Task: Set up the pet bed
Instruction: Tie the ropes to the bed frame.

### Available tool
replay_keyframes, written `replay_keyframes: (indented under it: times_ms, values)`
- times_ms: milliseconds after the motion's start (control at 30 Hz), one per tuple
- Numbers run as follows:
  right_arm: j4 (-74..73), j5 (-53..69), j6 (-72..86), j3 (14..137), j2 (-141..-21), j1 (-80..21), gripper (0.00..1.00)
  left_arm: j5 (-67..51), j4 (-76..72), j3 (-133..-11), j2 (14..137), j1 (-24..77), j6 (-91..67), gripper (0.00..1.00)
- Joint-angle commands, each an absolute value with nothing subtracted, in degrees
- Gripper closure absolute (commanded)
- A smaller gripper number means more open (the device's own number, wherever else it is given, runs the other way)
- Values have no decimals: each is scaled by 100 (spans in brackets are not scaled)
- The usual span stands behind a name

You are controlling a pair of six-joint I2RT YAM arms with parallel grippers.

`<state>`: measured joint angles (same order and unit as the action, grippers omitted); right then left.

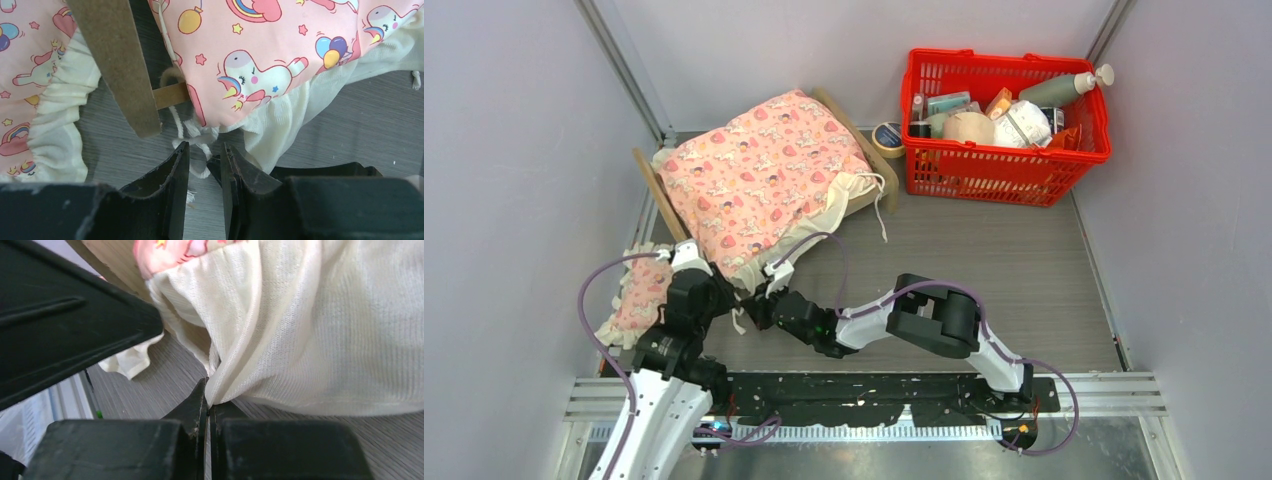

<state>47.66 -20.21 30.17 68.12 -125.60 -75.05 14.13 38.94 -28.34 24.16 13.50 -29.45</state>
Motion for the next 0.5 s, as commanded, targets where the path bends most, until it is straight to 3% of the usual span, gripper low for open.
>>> replay_keyframes:
  times_ms: [0, 333, 400, 467]
  values:
    - [5523, -1821, 2667, 6780, -12354, -7469, 95, 1567, 3287, -2759, 2581, 1362, -2818, 67]
    - [6747, -826, 2415, 6672, -12619, -7207, 95, 1717, 2981, -2782, 3122, 1362, -2797, 68]
    - [6988, -623, 2430, 6682, -12692, -7174, 95, 1653, 2963, -2801, 3137, 1362, -2792, 73]
    - [7229, -428, 2401, 6678, -12795, -7139, 95, 1557, 2978, -2822, 3087, 1362, -2767, 86]
